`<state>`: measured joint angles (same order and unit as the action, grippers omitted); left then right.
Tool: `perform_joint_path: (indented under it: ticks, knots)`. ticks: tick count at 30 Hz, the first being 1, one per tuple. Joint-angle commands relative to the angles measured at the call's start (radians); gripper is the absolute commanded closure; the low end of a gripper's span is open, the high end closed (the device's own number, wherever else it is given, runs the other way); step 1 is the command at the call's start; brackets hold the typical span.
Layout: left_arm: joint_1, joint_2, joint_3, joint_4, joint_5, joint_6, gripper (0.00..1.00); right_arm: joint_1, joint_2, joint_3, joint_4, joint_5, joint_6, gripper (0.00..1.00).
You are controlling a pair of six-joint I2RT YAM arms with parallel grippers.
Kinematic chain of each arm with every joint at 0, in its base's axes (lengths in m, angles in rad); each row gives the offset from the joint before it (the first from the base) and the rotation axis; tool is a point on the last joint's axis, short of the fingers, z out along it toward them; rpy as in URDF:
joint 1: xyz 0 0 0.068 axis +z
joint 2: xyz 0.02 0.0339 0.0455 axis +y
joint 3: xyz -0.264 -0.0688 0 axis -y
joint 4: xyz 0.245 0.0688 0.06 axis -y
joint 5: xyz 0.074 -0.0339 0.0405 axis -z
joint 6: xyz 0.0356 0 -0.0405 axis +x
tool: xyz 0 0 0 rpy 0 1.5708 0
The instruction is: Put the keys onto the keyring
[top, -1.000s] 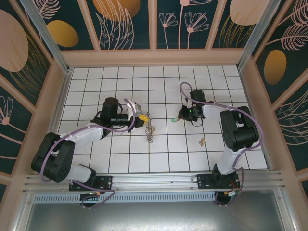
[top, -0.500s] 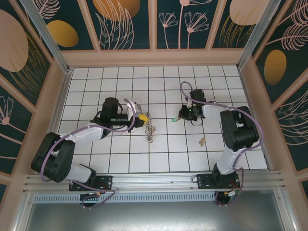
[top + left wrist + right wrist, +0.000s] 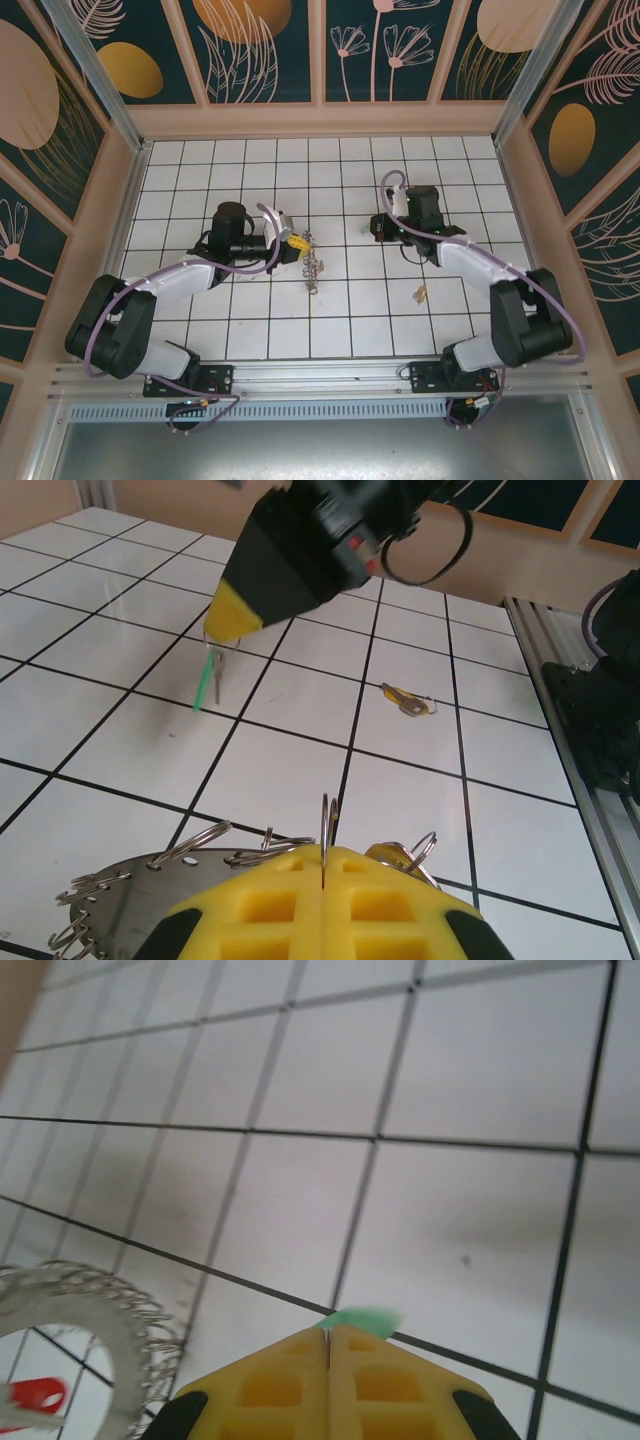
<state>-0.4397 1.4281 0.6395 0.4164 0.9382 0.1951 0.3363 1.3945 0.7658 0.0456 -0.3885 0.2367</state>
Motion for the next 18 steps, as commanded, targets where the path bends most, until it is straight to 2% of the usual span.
perform_joint_path:
  ticks: [1, 7, 12, 18]
  knots:
    - [-0.005, 0.006, 0.008, 0.059, 0.039, -0.018, 1.0, 0.006, -0.091, -0.053, 0.131, -0.055, -0.08, 1.0]
    - [-0.005, 0.005, 0.009, 0.065, 0.044, -0.019, 1.0, 0.041, -0.246, -0.152, 0.282, -0.148, -0.186, 1.0]
    - [-0.004, 0.006, 0.011, 0.071, 0.048, -0.021, 1.0, 0.111, -0.305, -0.167, 0.277, -0.106, -0.301, 1.0]
    - [-0.004, 0.004, 0.011, 0.076, 0.051, -0.027, 1.0, 0.199, -0.285, -0.121, 0.244, -0.058, -0.373, 1.0]
